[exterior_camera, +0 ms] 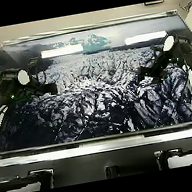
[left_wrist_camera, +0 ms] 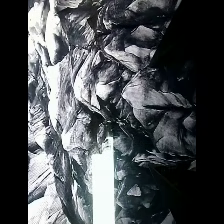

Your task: Fold the clothes and pants, and hang the long-sleeved shirts on hangers.

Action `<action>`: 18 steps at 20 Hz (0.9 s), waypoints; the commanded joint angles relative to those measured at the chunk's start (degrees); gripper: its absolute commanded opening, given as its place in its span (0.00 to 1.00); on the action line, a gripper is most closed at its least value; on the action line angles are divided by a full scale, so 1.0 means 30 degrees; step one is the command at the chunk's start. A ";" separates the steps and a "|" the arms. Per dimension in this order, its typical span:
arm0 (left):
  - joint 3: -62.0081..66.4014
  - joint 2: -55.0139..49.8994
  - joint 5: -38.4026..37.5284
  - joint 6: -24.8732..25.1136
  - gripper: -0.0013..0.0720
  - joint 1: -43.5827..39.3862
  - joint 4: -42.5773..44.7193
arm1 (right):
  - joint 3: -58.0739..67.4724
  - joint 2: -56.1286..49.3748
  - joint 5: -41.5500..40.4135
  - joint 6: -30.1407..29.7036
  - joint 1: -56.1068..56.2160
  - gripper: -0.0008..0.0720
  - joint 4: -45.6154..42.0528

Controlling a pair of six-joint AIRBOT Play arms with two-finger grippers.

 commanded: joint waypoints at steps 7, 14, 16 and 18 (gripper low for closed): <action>-0.0007 0.0007 0.0000 0.0007 0.99 0.0000 0.0007 | -0.0007 0.0015 0.0007 0.0000 0.0022 0.96 0.0007; -0.0007 0.0007 0.0095 -0.0437 0.99 0.0000 -0.0073 | -0.0007 0.0015 -0.0146 0.0000 0.0022 0.94 0.0044; -0.0007 0.0007 0.0656 -0.0495 1.00 -0.0029 -0.0036 | -0.0007 0.0015 -0.1304 0.0000 0.0022 0.94 0.0073; -0.0007 0.0007 0.1457 -0.0539 1.00 0.0000 -0.0058 | -0.0007 0.0015 -0.2062 -0.0015 0.0022 0.95 -0.0168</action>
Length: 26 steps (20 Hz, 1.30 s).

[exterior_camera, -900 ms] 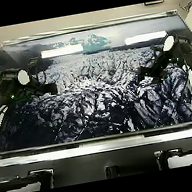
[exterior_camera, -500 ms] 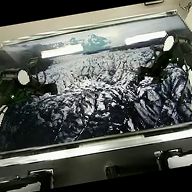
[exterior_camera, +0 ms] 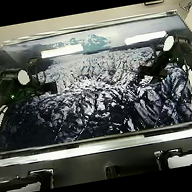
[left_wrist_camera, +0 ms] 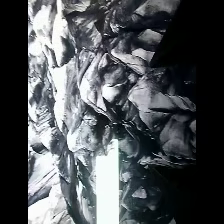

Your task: Fold the clothes and pants, and hang the long-sleeved shirts on hangers.

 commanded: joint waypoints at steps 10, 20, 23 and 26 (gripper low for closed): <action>0.4911 -0.2710 0.9027 -0.7555 1.00 0.5370 0.5996 | -0.0007 0.0007 -0.6790 -0.0882 0.0036 0.95 -0.1610; 0.7898 -0.8225 0.4335 -0.5515 1.00 1.3311 -0.4838 | -0.0007 -0.0007 -0.6783 -0.0874 0.0036 0.94 -0.1311; 0.7898 -0.9449 0.4699 -0.4677 1.00 1.2852 -0.4830 | -0.0007 -0.0007 -0.6229 -0.0874 0.0036 0.94 -0.1078; 0.7898 -1.0287 0.5100 -0.3577 1.00 1.2531 -0.4852 | -0.0007 0.0000 -0.5064 -0.0874 0.0036 0.94 -0.0969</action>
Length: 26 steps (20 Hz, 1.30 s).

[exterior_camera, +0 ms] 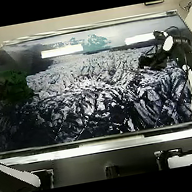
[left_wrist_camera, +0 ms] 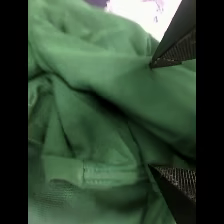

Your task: Fold the clothes and pants, and hang the long-sleeved shirts on hangers.

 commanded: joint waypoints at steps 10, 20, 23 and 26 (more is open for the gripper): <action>0.0284 0.1938 0.1180 0.6594 0.05 -0.1166 -0.2929 | 0.0168 0.1086 0.3774 -0.0787 0.0015 0.94 -0.0270; -0.2812 1.5482 -0.1428 0.9573 0.05 -1.3828 -0.1042 | 0.0780 0.8036 0.5770 -0.0750 0.0015 0.94 -0.1435; -0.6907 1.5679 -0.0831 0.5785 0.05 -1.9147 0.1005 | 0.0780 0.9748 0.6127 -0.0809 0.0015 0.94 -0.1821; -1.1242 1.4484 0.3053 0.2178 0.05 -2.3875 0.0911 | 0.0780 1.0834 0.6186 -0.0809 0.0015 0.94 -0.3067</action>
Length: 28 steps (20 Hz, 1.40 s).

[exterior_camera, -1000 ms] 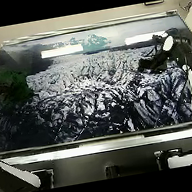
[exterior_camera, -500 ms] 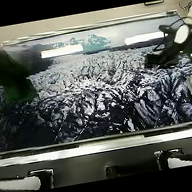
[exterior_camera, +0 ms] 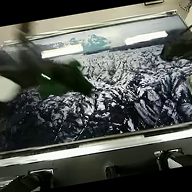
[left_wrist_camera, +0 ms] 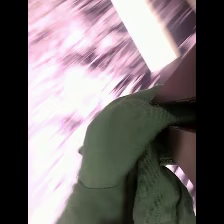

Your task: Fold the clothes and pants, and hang the long-sleeved shirts on hangers.

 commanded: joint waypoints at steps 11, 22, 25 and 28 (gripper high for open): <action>0.0488 -0.7439 0.2091 -0.2827 1.00 -0.6834 -0.2055 | -0.0015 0.0080 0.1377 0.0102 0.0015 0.92 -0.1246; -0.2375 -0.7045 -0.4554 0.0459 0.99 1.0382 -0.5115 | -1.3770 -0.0794 0.0612 -0.1661 0.0015 0.97 0.4240; -0.3687 -0.7351 -0.1297 0.0707 0.99 1.0972 -0.6579 | -1.4768 -0.0794 -0.0517 -0.1639 0.0015 0.97 0.4248; -0.3694 -0.8240 0.0721 0.0692 0.99 1.0688 -0.6863 | -1.4761 -0.0794 -0.0823 -0.1632 0.0015 0.97 0.4255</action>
